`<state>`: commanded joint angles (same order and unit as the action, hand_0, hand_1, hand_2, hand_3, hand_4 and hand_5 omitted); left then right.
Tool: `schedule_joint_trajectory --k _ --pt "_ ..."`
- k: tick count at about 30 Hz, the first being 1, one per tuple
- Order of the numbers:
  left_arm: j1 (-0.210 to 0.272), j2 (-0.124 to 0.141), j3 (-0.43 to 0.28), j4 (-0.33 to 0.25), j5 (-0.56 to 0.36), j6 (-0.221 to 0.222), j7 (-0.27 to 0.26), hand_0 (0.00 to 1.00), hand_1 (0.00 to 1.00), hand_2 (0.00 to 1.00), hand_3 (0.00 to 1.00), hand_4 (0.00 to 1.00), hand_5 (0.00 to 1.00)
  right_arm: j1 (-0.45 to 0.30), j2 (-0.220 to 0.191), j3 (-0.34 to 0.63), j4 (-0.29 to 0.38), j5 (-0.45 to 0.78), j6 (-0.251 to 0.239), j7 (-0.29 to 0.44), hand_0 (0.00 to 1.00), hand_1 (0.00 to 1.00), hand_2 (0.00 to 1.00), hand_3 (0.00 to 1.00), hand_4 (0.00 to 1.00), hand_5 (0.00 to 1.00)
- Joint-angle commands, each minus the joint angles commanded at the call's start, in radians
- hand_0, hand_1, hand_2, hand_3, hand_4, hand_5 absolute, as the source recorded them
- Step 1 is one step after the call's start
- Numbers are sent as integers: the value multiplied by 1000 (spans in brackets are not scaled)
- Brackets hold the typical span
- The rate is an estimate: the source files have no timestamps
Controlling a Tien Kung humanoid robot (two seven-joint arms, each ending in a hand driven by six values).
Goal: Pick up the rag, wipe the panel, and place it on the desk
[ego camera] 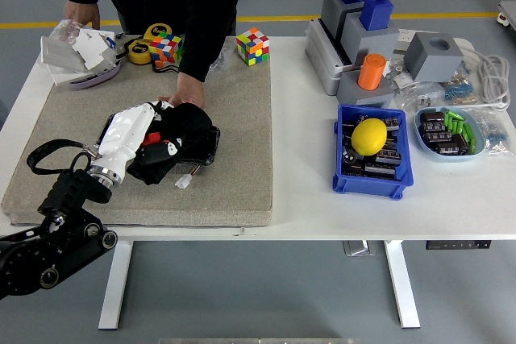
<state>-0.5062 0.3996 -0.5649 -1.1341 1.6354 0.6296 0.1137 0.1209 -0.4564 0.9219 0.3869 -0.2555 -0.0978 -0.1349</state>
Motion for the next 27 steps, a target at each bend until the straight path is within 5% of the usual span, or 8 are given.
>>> schedule_joint_trajectory --k 27 --pt "34 48 -105 67 6 -7 -16 178 84 215 669 567 113 0 3 1 1 -3 -3 -3 720 624 674 614 998 606"
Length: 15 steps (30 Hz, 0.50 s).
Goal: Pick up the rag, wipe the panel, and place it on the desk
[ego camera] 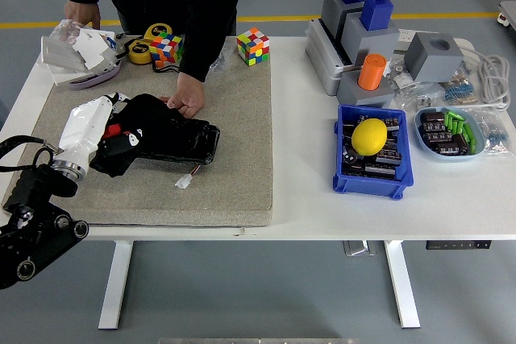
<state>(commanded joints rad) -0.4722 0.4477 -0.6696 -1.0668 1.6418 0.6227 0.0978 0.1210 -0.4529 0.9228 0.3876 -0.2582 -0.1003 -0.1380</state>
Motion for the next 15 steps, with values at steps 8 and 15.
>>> schedule_joint_trajectory --k 8,15 --pt "14 11 -26 31 -6 2 -13 178 84 216 668 569 117 -2 -1 3 0 -2 0 -2 720 624 674 614 998 606" --pt "27 19 -60 59 -7 4 -21 178 84 215 668 568 115 -2 0 5 -1 -3 -1 -3 720 624 674 614 998 606"
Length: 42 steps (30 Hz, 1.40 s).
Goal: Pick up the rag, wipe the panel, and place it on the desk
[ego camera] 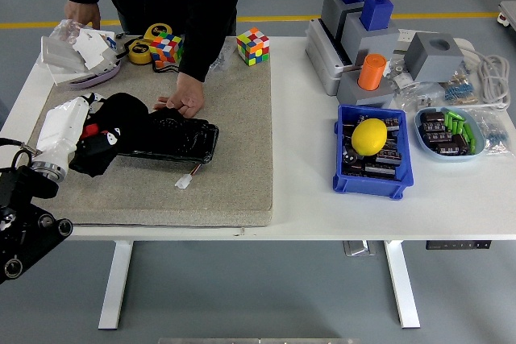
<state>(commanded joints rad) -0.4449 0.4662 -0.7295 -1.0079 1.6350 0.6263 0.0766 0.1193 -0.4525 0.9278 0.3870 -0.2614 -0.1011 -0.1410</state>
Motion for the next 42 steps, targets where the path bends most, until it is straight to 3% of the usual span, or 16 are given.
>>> schedule_joint_trajectory --k 13,18,25,30,36,42 --pt "18 15 -59 31 -2 0 -10 178 83 215 668 567 113 -1 3 4 -1 1 -1 1 720 623 673 614 998 605" --pt "39 22 -134 36 13 1 -16 178 84 215 667 567 113 -3 5 9 -1 0 -3 2 720 623 674 615 998 605" --pt "64 58 -222 26 36 1 -16 178 84 215 667 566 112 -2 7 12 -2 1 -4 4 720 623 674 614 998 605" --pt "74 64 -227 28 35 2 -20 178 84 215 667 565 111 -2 8 15 -2 0 -4 3 720 624 674 615 998 605" --pt "81 48 -222 45 19 10 -37 178 84 215 667 564 109 -3 8 15 -2 0 -4 1 720 624 674 614 998 607" --pt "81 42 -207 97 -20 19 -62 178 84 215 667 564 109 -4 6 15 -1 -1 -8 -2 720 624 674 615 998 606"
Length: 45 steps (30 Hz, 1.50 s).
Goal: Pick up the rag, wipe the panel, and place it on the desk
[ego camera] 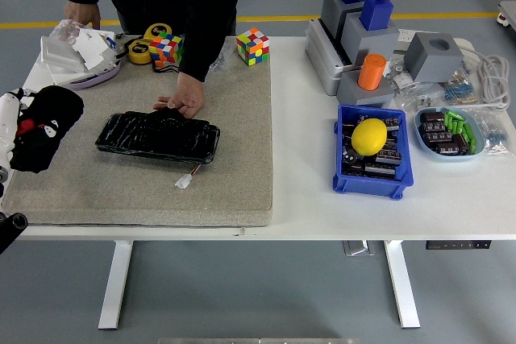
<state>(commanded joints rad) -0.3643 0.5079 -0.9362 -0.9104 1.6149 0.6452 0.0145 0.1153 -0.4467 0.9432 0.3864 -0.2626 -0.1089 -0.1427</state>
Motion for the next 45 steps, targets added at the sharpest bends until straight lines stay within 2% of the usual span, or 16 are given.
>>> schedule_joint_trajectory --k 2,9,15,26,27,32,33,38,39,44,45 --pt "1 -2 6 28 -21 0 -23 178 84 215 666 563 108 -1 0 0 0 0 0 -1 720 624 674 615 998 606" --pt "5 0 14 53 -59 0 -70 178 84 215 664 563 108 -4 3 2 0 -2 -1 -2 720 624 673 615 998 607" --pt "-2 -15 43 114 -138 0 -139 187 92 215 661 563 111 -3 5 -2 1 -2 -3 0 720 624 674 615 998 608" --pt "6 -34 54 157 -177 0 -171 185 104 218 658 560 110 -7 4 -6 0 -2 -1 -3 720 624 674 615 998 608" --pt "6 -35 57 160 -186 0 -177 213 169 272 654 565 126 -7 4 -5 0 -2 -2 -3 720 624 674 614 998 607" --pt "4 -36 74 170 -196 0 -179 213 169 272 654 565 126 -4 4 -6 1 -2 -3 -1 720 624 674 614 998 607" --pt "5 -37 72 171 -198 0 -179 236 336 458 583 608 168 -4 5 -6 1 -2 -3 -1 720 624 674 614 998 607" --pt "-1 -37 76 173 -208 0 -175 236 336 458 583 608 168 -5 5 -3 -1 -1 0 -2 720 624 674 614 998 607" --pt "-1 -38 75 175 -208 0 -172 280 420 501 593 752 300 -4 5 -3 -1 -2 0 -2 720 624 674 614 998 607" --pt "-3 -36 83 180 -210 -13 -142 280 420 501 593 752 300 -3 6 1 0 0 -2 1 720 624 674 614 998 607" --pt "-4 -38 82 185 -208 -14 -140 305 467 509 633 810 328 -3 6 1 0 -2 -1 0 720 620 673 614 998 607"
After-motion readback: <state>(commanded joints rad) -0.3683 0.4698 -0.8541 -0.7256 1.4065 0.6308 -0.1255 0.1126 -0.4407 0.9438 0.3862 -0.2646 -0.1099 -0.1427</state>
